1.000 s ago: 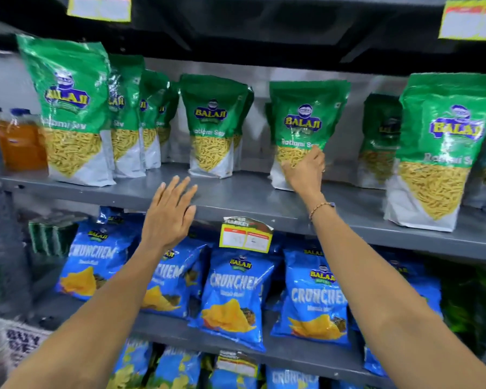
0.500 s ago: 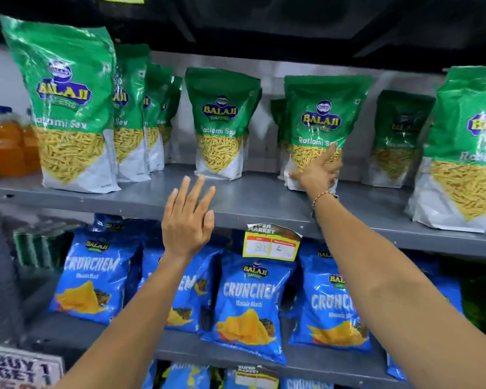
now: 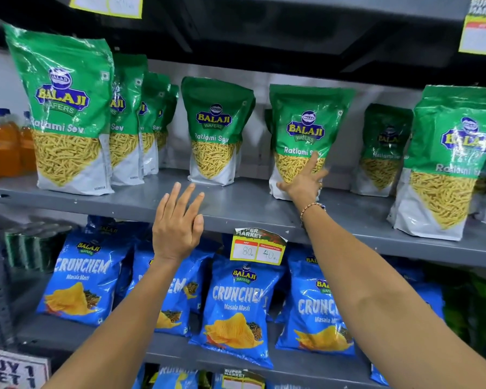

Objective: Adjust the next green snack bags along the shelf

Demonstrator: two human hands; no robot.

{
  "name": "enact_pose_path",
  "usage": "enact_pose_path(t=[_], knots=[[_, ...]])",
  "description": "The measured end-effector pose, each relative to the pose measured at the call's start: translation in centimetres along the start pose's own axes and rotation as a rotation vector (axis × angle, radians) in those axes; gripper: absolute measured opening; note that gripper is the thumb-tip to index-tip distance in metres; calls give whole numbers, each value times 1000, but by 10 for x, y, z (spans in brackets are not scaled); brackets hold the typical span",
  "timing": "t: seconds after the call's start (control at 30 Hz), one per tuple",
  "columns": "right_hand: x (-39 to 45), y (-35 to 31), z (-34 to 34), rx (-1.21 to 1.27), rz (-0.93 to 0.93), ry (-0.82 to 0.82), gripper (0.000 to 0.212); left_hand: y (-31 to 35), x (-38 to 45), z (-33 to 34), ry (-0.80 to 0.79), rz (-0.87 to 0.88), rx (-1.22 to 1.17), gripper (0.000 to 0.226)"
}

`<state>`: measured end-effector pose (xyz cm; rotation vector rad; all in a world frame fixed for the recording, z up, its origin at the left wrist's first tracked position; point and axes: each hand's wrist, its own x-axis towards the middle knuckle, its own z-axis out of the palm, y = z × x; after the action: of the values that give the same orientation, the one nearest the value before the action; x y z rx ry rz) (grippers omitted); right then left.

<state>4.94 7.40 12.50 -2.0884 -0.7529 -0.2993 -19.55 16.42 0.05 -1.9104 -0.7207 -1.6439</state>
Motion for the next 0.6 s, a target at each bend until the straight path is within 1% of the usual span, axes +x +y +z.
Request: enact_pose_path(t=[0.23, 0.43, 0.6], knots=[[-23, 0, -11, 90, -3, 23, 119, -1, 0, -4, -57, -5, -21, 48], [-47, -3, -25, 89, 0, 55, 116, 1, -1, -10, -93, -24, -44, 44], [-62, -2, -35, 88, -7, 60, 117, 0, 0, -12, -137, -29, -70, 46]])
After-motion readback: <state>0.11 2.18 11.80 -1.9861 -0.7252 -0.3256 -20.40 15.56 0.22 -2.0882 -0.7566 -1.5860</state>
